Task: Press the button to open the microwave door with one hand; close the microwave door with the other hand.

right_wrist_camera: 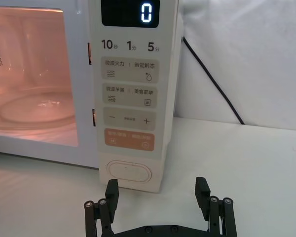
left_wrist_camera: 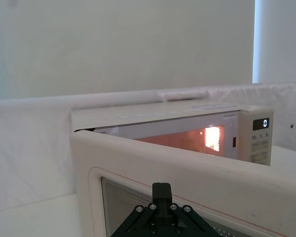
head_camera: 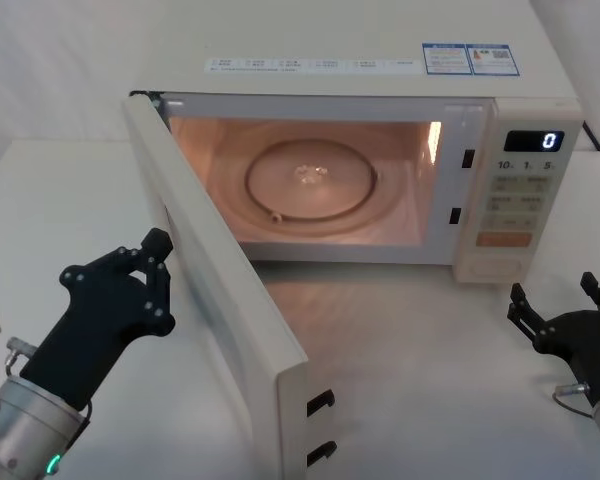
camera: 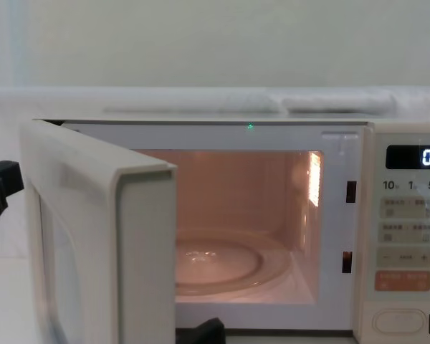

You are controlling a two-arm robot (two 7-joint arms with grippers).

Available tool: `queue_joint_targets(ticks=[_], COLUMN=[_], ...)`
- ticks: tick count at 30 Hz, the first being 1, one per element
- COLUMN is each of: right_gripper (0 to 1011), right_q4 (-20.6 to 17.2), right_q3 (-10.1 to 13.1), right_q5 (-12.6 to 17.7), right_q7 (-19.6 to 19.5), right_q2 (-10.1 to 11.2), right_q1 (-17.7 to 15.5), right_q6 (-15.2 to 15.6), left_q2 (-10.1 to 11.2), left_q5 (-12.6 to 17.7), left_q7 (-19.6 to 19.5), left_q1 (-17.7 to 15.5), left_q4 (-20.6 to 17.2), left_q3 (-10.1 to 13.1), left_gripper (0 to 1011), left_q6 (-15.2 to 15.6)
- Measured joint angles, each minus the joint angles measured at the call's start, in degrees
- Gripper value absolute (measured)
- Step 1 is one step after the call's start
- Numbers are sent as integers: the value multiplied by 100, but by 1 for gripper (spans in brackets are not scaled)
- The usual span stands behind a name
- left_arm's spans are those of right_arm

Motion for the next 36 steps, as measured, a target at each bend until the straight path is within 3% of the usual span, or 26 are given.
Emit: queue_joint_targets(ticks=[18, 26, 36], right_gripper=[1002, 1002, 1002], right_q4=[0, 0, 0], right_q3=[0, -1, 0], right_q5=[0, 1, 0], right_q7=[0, 0, 0], right_q2=[0, 0, 0], right_q1=[0, 0, 0], right_q6=[0, 0, 0], left_q2=[24, 4, 5], left_q5=[-3, -120, -197], left_q7=[-24, -71, -124], left_q1=[-7, -657, -762], left_q4=[8, 551, 639], left_q3=[26, 14, 95], left_gripper=[0, 0, 0], left_q6=[9, 202, 238])
